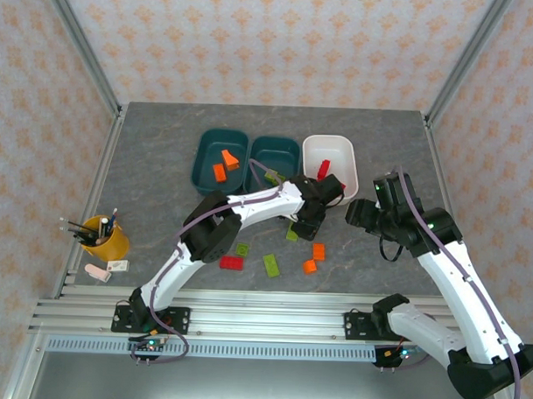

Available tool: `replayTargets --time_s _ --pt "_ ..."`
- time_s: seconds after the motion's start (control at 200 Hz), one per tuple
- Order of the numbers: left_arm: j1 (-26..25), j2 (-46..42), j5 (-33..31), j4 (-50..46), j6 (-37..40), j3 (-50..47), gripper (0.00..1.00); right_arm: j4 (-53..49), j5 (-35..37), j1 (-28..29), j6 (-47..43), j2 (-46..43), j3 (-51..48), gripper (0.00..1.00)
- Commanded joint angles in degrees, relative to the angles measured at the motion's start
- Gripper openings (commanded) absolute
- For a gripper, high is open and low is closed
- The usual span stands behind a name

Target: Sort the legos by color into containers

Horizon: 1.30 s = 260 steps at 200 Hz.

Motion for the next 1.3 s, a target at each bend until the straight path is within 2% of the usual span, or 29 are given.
replayTargets --time_s 0.0,0.08,0.285,0.46,0.58,0.641,0.786,0.956,1.011,1.186,1.296 --pt "-0.17 1.19 -3.39 -3.15 -0.82 0.45 0.3 0.15 0.46 0.36 0.3 -0.44 0.1 0.64" --pt "-0.18 0.43 -3.93 -3.19 0.83 0.87 0.25 0.06 0.54 0.35 0.32 -0.52 0.12 0.64" --pt "-0.52 -5.52 -7.83 -9.38 9.19 5.07 0.25 0.62 1.59 0.38 -0.96 -1.03 1.37 0.64" --pt "1.35 -17.69 -13.75 -11.19 18.25 -2.34 0.24 4.62 -1.17 0.4 -3.06 -1.12 2.35 0.64" --pt "6.04 -24.43 -16.2 -11.74 30.04 -8.76 0.24 11.28 -8.16 0.66 -4.24 -0.9 1.3 0.64" --pt "9.57 -26.52 -17.05 -15.21 36.97 -9.62 0.21 14.21 -10.48 1.57 -4.18 -0.02 0.92 0.64" --pt "18.65 -29.46 -21.73 -17.78 54.76 -12.03 0.22 17.72 -8.59 8.43 -3.63 5.04 2.23 0.64" --pt "27.7 -25.65 -25.52 -20.67 69.88 -8.37 0.22 22.62 -6.49 15.27 -1.01 13.37 4.61 0.64" --pt "29.55 -21.25 -26.26 -21.33 74.08 -5.87 0.23 23.35 -6.49 16.43 -0.59 16.17 5.81 0.64" --pt "33.62 -11.47 -26.54 -23.43 79.76 0.26 0.23 24.95 -6.83 17.84 -0.27 22.33 8.56 0.64" --pt "34.3 -7.99 -27.25 -22.54 81.92 2.87 0.23 25.19 -6.84 17.84 -0.44 23.93 9.28 0.64"
